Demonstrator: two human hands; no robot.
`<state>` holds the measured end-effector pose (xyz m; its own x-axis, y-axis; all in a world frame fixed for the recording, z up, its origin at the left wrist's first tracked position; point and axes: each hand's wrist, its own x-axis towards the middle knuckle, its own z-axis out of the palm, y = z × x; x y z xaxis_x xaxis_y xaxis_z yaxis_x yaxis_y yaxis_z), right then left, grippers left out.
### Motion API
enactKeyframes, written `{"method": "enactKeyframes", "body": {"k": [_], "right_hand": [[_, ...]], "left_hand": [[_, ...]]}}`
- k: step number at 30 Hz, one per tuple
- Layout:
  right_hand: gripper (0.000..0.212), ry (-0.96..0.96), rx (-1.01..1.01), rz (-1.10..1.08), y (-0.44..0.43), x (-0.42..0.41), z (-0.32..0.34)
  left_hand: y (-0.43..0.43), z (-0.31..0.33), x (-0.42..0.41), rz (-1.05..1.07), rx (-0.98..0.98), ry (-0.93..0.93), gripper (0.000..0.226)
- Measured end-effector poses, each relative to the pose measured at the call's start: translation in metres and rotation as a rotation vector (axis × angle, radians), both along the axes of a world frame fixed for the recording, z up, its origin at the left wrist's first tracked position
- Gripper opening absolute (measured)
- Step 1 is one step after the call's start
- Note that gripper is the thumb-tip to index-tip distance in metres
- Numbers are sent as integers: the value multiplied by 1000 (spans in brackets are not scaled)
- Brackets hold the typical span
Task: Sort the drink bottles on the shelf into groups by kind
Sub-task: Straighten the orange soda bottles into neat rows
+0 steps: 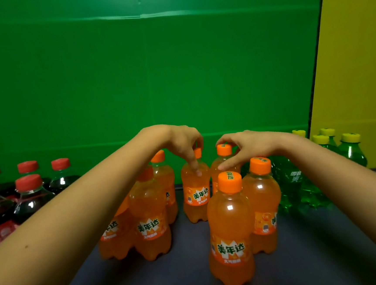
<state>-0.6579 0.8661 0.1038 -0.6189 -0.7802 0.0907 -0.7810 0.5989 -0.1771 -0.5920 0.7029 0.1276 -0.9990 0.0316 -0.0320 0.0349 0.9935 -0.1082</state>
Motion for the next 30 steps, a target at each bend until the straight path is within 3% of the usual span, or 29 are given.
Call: {"method": "enactKeyframes", "body": {"k": [2,3,5,6,7,9,11,13,16,20,23,26,30], "right_hand": [[50,-1,-141,31,13,3,-2],[41,-15,-253,54,22,5,-4],[30,-120,-486,100,41,14,-12],[30,-174,-566,119,50,21,-17],[32,-214,-616,129,58,28,-25],[36,-300,-662,148,69,45,-45],[43,-418,-699,159,74,56,-67],[59,-462,-709,147,75,60,-89],[81,-431,-732,86,72,61,-116],[67,-453,-732,32,68,67,-133],[69,-458,-736,40,64,69,-135],[51,-522,-749,36,59,73,-139],[51,-402,-733,-41,49,79,-143]], "left_hand": [[2,-2,14,-32,-181,314,71],[4,-5,24,-73,-147,509,65],[12,-16,46,-196,135,847,47],[17,-23,57,-255,331,922,44],[22,-30,69,-295,518,905,45],[33,-46,87,-323,737,681,49],[39,-63,98,-300,707,457,53],[43,-76,99,-321,618,358,66],[43,-84,97,-301,600,370,69],[33,-80,96,-157,518,412,73],[30,-76,94,-32,420,441,84],[31,-74,95,46,353,454,93],[32,-72,96,86,228,483,93]]}}
